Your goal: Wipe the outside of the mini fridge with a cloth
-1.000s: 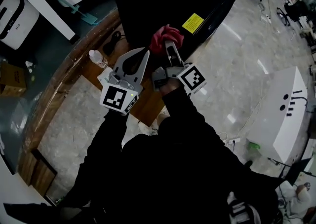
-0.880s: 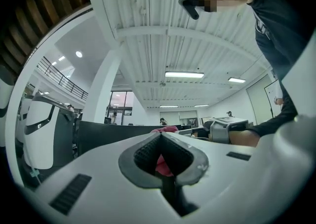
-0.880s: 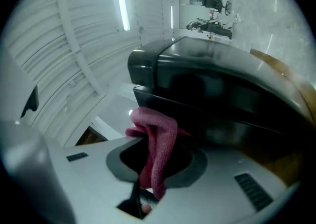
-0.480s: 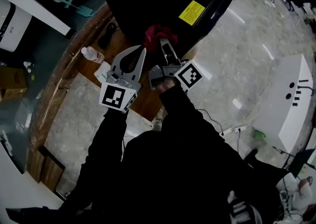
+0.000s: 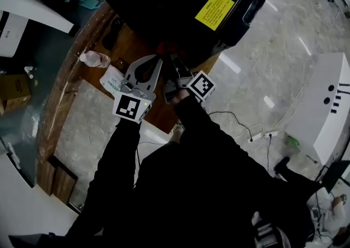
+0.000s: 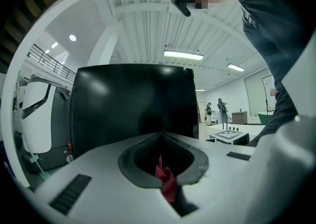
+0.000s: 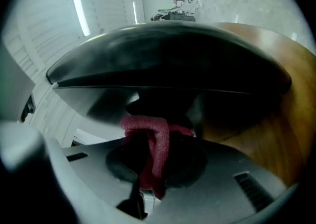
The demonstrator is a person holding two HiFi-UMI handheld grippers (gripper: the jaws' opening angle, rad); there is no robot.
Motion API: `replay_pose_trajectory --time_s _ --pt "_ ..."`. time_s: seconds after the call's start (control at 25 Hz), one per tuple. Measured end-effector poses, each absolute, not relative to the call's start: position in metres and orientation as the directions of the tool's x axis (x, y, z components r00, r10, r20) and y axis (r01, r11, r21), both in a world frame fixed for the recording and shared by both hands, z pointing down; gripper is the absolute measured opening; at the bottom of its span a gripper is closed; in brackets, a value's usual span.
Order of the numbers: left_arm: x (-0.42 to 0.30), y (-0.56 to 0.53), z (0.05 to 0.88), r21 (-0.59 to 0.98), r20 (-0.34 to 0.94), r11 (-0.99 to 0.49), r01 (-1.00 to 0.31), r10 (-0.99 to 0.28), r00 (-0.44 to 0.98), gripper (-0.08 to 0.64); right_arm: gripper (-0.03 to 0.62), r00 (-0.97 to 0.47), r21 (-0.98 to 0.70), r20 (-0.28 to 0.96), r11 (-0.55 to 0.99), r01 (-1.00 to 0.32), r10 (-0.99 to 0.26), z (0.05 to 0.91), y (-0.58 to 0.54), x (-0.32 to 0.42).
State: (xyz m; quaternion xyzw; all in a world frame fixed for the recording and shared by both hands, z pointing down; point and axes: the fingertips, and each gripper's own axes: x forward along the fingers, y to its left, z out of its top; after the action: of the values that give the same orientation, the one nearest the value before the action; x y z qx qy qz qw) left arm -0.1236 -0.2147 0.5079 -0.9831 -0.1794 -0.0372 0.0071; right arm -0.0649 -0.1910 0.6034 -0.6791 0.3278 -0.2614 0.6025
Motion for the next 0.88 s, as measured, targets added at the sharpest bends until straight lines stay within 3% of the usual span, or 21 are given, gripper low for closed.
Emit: replay_pose_trajectory --time_s 0.56,0.88 --pt "-0.095 -0.218 0.672 0.097 0.353 -0.95 0.296 0.311 0.882 0.002 0.084 0.605 -0.983 0.172 -0.175 0.055 -0.778 0.755 -0.198 -0.063" --pt "-0.113 -0.221 0.689 0.154 0.393 -0.959 0.24 0.282 0.875 0.002 0.084 0.596 -0.965 0.261 -0.205 0.162 -0.759 0.797 -0.192 -0.063"
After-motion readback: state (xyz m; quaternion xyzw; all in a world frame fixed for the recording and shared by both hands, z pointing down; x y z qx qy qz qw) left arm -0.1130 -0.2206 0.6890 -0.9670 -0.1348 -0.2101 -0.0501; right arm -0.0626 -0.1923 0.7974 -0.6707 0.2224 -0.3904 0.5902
